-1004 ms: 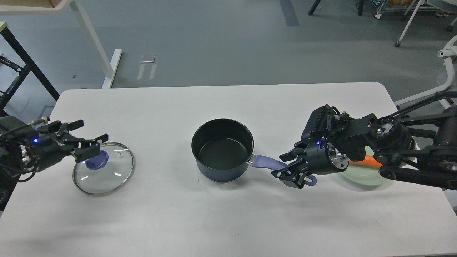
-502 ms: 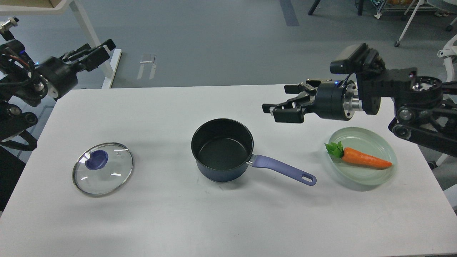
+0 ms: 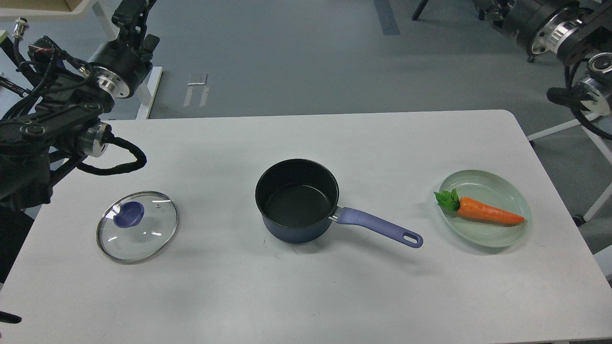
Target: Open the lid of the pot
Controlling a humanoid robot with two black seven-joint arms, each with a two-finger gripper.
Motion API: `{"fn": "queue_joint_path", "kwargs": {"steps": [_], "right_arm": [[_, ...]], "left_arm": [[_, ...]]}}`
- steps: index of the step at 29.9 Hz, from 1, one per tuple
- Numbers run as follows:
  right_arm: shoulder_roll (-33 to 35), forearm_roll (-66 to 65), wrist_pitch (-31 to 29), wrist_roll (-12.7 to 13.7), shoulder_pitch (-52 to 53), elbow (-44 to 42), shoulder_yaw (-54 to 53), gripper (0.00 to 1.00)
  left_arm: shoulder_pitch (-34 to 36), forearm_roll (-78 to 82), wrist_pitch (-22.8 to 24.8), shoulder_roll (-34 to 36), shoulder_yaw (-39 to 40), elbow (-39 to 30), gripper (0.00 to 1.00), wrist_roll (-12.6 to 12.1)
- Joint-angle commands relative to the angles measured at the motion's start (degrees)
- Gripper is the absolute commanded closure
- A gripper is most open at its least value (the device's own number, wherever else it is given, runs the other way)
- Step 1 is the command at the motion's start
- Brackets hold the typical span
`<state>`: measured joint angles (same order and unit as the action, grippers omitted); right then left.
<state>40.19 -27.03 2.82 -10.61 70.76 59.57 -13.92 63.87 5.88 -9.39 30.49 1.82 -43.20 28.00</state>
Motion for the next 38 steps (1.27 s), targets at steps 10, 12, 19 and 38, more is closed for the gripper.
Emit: {"fn": "queue_joint_path", "kwargs": {"steps": [10, 12, 19, 38], "right_arm": [[-14.86, 30.62, -0.27, -1.70, -13.35, -15.26, -19.88, 0.00], [-18.20, 30.89, -0.36, -1.70, -15.46, -17.20, -26.21, 0.00], [-27.44, 30.98, -4.48, -0.91, -21.10, -17.82, -42.58, 0.00], [-30.17, 31.51, -9.15, -1.17, -25.32, -17.12, -43.65, 0.00]], "left_arm": [[-3.75, -16.42, 7.37, -6.50, 5.46, 9.36, 0.01, 0.00], [-4.72, -16.42, 8.77, -7.02, 8.45, 9.36, 0.01, 0.00], [-7.44, -16.51, 14.83, -8.17, 13.91, 9.09, 0.01, 0.00], [-10.52, -17.30, 18.62, -6.50, 17.87, 8.66, 0.00, 0.00]]}}
